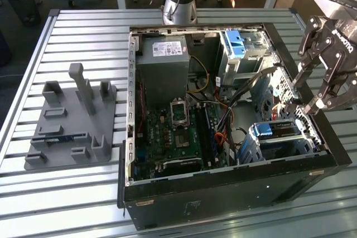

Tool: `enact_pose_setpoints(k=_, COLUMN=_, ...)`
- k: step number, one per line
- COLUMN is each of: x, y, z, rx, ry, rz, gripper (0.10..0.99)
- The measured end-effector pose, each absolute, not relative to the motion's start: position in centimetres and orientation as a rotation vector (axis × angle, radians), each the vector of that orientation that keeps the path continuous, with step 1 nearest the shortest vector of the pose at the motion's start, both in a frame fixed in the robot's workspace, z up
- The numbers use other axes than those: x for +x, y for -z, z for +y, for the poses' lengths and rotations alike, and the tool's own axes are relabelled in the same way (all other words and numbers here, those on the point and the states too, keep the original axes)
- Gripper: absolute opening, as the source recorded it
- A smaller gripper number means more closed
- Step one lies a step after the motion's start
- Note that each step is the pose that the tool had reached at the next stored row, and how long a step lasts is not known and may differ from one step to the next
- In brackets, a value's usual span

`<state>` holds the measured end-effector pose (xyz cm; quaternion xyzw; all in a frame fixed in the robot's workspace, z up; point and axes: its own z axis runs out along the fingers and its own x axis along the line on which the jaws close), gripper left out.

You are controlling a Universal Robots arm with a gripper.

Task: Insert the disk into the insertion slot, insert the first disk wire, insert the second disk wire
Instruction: 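Insert the first disk wire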

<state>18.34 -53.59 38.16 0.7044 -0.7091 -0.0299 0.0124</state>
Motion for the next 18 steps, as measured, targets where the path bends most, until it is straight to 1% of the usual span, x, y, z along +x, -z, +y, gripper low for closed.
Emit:
enact_pose_setpoints(k=6, x=18.4, y=-37.7, z=-53.3, rx=2.158, ry=0.059, rz=-2.218, gripper=0.557)
enact_pose_setpoints(k=11, x=18.4, y=-37.2, z=-52.5, rx=2.140, ry=0.038, rz=-2.211, gripper=0.557)
enact_pose_setpoints(k=12, x=18.4, y=-37.1, z=-52.2, rx=2.137, ry=0.036, rz=-2.208, gripper=0.541)
enact_pose_setpoints(k=13, x=18.4, y=-37.0, z=-51.9, rx=2.135, ry=0.033, rz=-2.206, gripper=0.478)
enact_pose_setpoints(k=14, x=18.4, y=-36.9, z=-51.6, rx=2.132, ry=0.030, rz=-2.204, gripper=0.478)
enact_pose_setpoints(k=15, x=18.4, y=-36.8, z=-51.4, rx=2.129, ry=0.029, rz=-2.201, gripper=0.420)
enact_pose_setpoints(k=16, x=18.5, y=-36.7, z=-51.2, rx=2.126, ry=0.028, rz=-2.198, gripper=0.420)
enact_pose_setpoints(k=17, x=18.5, y=-36.7, z=-50.9, rx=2.123, ry=0.028, rz=-2.195, gripper=0.353)
enact_pose_setpoints(k=18, x=18.6, y=-36.6, z=-50.7, rx=2.121, ry=0.028, rz=-2.192, gripper=0.353)
